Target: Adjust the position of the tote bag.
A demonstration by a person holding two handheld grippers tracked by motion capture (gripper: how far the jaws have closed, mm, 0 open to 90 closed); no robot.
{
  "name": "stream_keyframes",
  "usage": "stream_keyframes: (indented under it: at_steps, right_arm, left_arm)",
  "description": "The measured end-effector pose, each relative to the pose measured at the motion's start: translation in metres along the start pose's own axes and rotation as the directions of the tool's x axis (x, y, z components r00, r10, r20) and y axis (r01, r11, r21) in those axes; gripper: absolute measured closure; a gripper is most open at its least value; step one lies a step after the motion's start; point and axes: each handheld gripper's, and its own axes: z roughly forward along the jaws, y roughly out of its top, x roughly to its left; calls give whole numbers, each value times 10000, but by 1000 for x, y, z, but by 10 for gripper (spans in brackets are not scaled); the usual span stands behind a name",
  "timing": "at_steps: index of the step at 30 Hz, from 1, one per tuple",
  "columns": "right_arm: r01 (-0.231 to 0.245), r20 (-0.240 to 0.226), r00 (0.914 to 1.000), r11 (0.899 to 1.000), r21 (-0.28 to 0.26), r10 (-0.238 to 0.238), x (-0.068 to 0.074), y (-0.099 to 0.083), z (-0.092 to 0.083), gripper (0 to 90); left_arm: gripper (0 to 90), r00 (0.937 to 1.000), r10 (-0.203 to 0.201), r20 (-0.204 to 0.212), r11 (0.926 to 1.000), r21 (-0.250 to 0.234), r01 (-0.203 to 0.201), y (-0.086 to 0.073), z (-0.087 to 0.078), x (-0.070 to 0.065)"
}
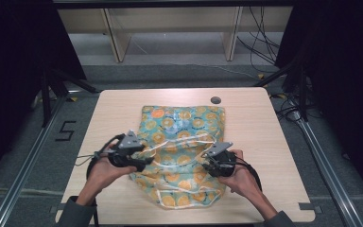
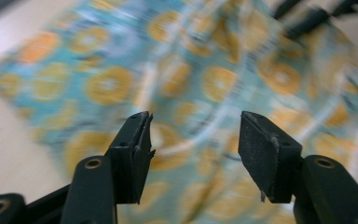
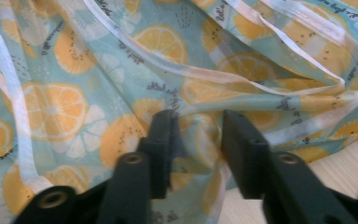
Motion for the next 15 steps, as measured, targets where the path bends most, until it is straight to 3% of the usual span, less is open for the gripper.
stream_keyframes:
  at_steps: [3, 5, 7, 8, 9, 12, 14, 15]
  right_arm:
    - [218, 4, 9998, 9997, -108, -218, -2, -2, 0, 788]
    - [252, 195, 9995, 9995, -176, -248, -3, -3, -1, 849]
    - [424, 233, 9989, 9988, -245, -418, -6, -3, -3, 875]
    - [304, 387, 9988, 9989, -351, -290, -7, -3, -4, 883]
    - [310, 511, 9983, 9990, -326, -293, -8, -3, -4, 886]
    - [512, 349, 9982, 9971, -557, -493, -13, -3, -5, 894]
    - [271, 551, 9982, 9972, -703, -233, -12, -3, -6, 894]
    - [328, 404, 9987, 9973, -664, -302, -14, -3, -8, 893]
  left_arm:
    - [447, 9985, 338, 419, 9939, 1040, -380, -7, 27, -4]
    - [450, 9992, 140, 380, 9876, 1555, -197, -17, 42, -5]
    - [447, 9984, 273, 493, 9832, 1792, -357, -22, 51, -6]
    - [447, 9986, 271, 447, 9859, 1641, -340, -23, 55, -8]
    - [447, 9985, 313, 448, 9838, 1753, -387, -24, 58, -10]
    - [447, 9965, 720, 429, 9775, 1957, -790, -28, 68, -15]
    - [472, 9943, 1043, 229, 9711, 2134, -1068, -31, 74, -14]
    - [496, 9942, 1064, 167, 9703, 2166, -1075, -32, 76, -14]
